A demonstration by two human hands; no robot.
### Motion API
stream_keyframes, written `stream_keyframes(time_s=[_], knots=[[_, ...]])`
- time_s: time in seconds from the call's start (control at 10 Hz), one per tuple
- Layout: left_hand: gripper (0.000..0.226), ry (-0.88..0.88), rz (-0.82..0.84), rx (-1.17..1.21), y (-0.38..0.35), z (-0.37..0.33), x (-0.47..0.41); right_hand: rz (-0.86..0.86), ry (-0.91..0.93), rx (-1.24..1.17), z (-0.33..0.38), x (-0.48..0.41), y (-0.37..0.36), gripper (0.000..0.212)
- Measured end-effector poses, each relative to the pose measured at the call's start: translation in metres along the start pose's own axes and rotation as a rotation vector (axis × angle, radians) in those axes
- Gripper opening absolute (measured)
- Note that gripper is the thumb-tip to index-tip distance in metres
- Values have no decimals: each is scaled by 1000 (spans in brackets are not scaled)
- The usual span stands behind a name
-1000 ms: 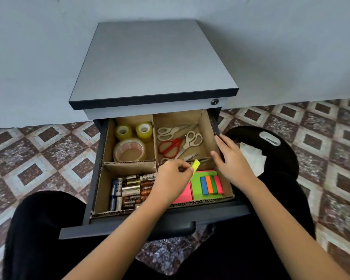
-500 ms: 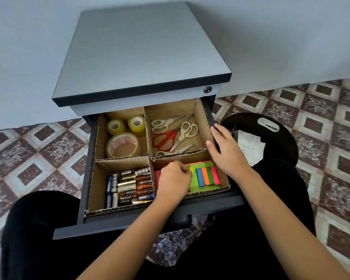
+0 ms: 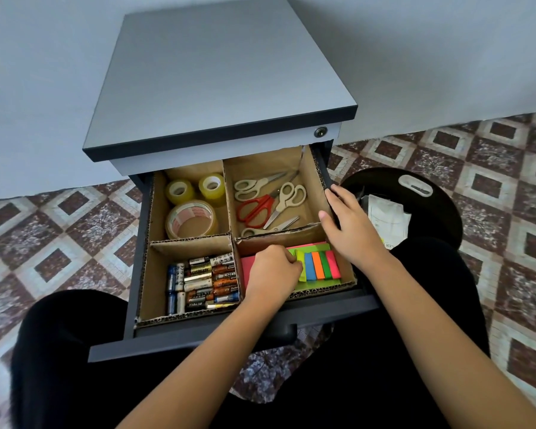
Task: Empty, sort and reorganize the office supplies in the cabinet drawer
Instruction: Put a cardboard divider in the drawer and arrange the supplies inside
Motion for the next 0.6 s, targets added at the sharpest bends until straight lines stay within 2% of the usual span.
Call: stream_keyframes(time_s=[0.3, 0.6], knots=[[18, -10, 11, 76, -2, 3, 1, 0, 2, -2, 1, 1, 1, 51], [20, -31, 52, -15, -5, 3, 0, -3, 5, -15, 1, 1, 0, 51]])
Point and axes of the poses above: each hand's wrist, its own x-axis away from the middle knuckle, its own y-axis out of the back of the hand, z = x × y, the point moved 9 cm from there along -x, towards the middle knuckle, and after that the axes turned 2 degrees about -y, right-handed, at the moved point
